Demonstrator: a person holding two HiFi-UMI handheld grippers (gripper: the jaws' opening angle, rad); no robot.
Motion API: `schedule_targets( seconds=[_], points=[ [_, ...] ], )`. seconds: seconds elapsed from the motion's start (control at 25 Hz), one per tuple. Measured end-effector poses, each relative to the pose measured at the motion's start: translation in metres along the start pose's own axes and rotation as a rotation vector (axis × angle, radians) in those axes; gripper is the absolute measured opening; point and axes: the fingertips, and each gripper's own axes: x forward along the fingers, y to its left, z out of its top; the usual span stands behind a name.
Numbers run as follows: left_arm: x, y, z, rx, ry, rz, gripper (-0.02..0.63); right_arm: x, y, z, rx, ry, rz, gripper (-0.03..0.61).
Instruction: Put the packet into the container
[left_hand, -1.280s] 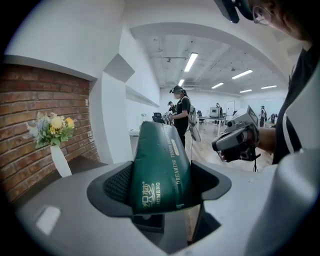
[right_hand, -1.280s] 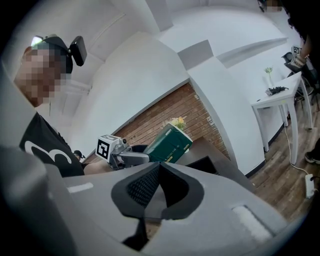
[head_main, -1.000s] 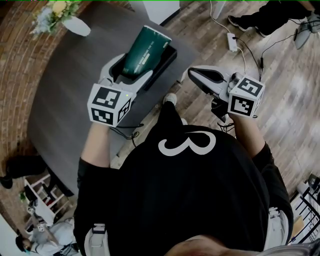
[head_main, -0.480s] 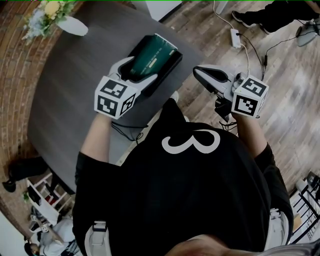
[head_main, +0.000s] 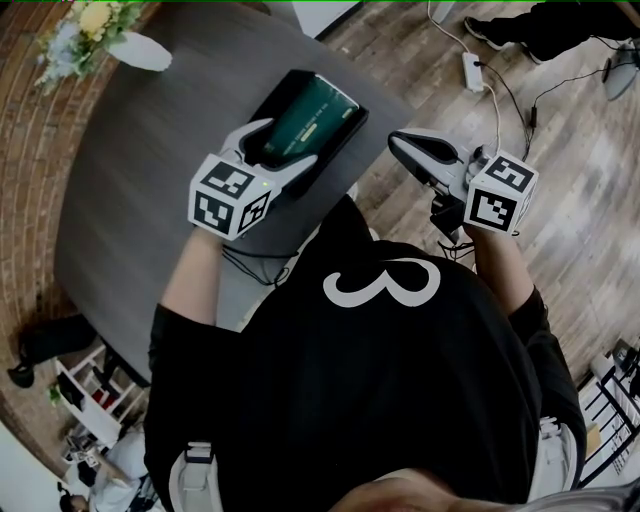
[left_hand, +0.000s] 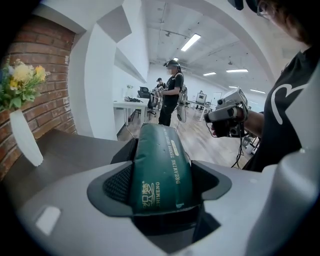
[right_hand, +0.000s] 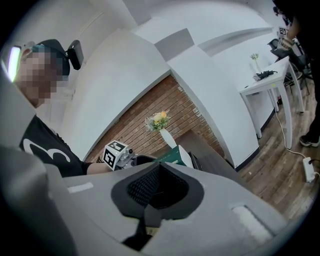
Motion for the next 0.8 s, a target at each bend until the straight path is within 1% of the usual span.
schedule_targets(
  seconds=[0.24, 0.4, 0.56, 0.8],
  points=[
    [0.013, 0.004, -0.012, -0.012, 0.045, 0.012, 0.39, -0.001, -0.004, -0.004, 0.015, 0.0, -0.013, 0.002],
    [0.018, 0.006, -0.019, 0.0, 0.073, 0.019, 0.39, 0.0, -0.006, -0.008, 0.026, 0.006, -0.019, 0.002],
    [0.019, 0.008, -0.017, -0.004, 0.058, 0.052, 0.394, 0.002, -0.008, -0.014, 0.039, 0.013, -0.018, 0.002],
    [0.019, 0.008, -0.017, 0.005, 0.052, 0.061, 0.405, 0.005, -0.005, -0.02, 0.045, 0.027, -0.007, 0.002]
  ],
)
